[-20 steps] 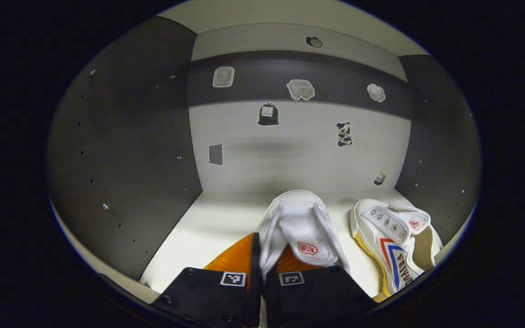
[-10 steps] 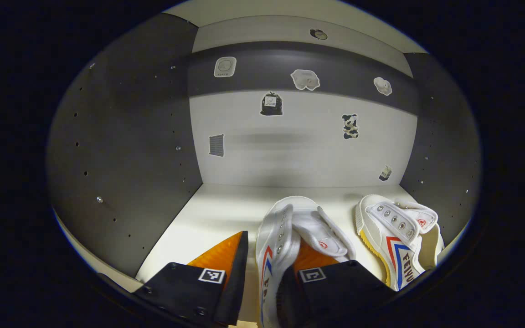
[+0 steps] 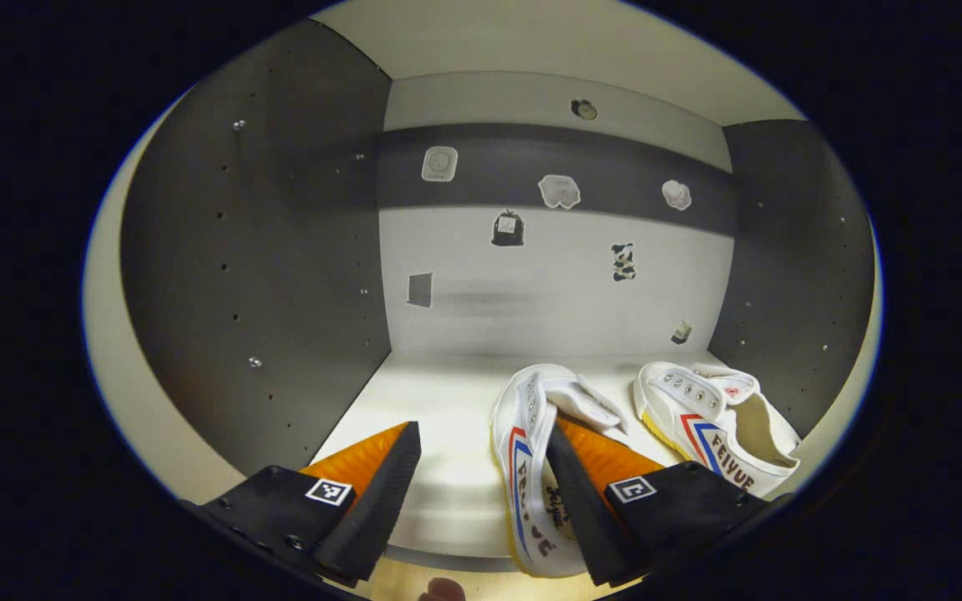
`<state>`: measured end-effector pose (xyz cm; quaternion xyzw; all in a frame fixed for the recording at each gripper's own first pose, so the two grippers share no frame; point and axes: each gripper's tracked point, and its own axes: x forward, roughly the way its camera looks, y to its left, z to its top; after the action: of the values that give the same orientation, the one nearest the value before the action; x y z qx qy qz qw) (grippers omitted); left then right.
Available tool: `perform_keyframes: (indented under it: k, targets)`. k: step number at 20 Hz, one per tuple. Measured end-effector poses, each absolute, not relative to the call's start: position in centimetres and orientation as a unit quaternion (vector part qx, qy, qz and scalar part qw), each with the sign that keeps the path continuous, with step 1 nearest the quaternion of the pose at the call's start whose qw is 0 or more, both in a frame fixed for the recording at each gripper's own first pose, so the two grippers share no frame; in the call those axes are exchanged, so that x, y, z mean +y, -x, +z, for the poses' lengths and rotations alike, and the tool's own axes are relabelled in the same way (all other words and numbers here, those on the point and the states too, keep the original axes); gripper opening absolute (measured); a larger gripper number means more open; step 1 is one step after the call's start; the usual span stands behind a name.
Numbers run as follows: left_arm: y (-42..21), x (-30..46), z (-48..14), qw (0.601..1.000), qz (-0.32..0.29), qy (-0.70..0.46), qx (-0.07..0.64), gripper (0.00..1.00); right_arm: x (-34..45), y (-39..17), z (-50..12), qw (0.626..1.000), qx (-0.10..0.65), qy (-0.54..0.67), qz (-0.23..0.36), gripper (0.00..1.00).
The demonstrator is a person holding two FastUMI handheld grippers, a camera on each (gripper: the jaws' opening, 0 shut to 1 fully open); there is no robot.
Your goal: Grab one shoe with the right hand and put it into the shoe cabinet, grab the other shoe with the left hand and put it into the shoe cabinet; then close the right door with the right hand and the left door with the left hand.
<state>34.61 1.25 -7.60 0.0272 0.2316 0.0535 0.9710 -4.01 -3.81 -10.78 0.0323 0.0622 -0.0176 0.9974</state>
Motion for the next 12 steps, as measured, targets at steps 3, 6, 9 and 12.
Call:
perform_keyframes:
  k: [3,6,9,12]
  targets:
    - [-32.0,-0.2,-2.7,0.986,0.028,-0.045,0.161,0.95,-2.8,3.5,-10.7,0.997,0.064,-0.038,0.000,0.94]
    - [-27.8,-1.9,1.3,0.993,0.003,-0.033,0.116,0.95,-2.2,2.9,-10.3,0.997,0.061,-0.036,0.013,0.94]
    - [-23.3,-2.4,3.5,0.996,-0.010,-0.019,0.089,0.95,-1.5,2.7,-10.0,0.997,0.058,-0.036,0.025,0.94]
    - [-18.5,-2.4,4.5,0.997,-0.013,-0.021,0.066,0.95,-0.9,2.6,-9.8,0.997,0.058,-0.036,0.036,0.94]
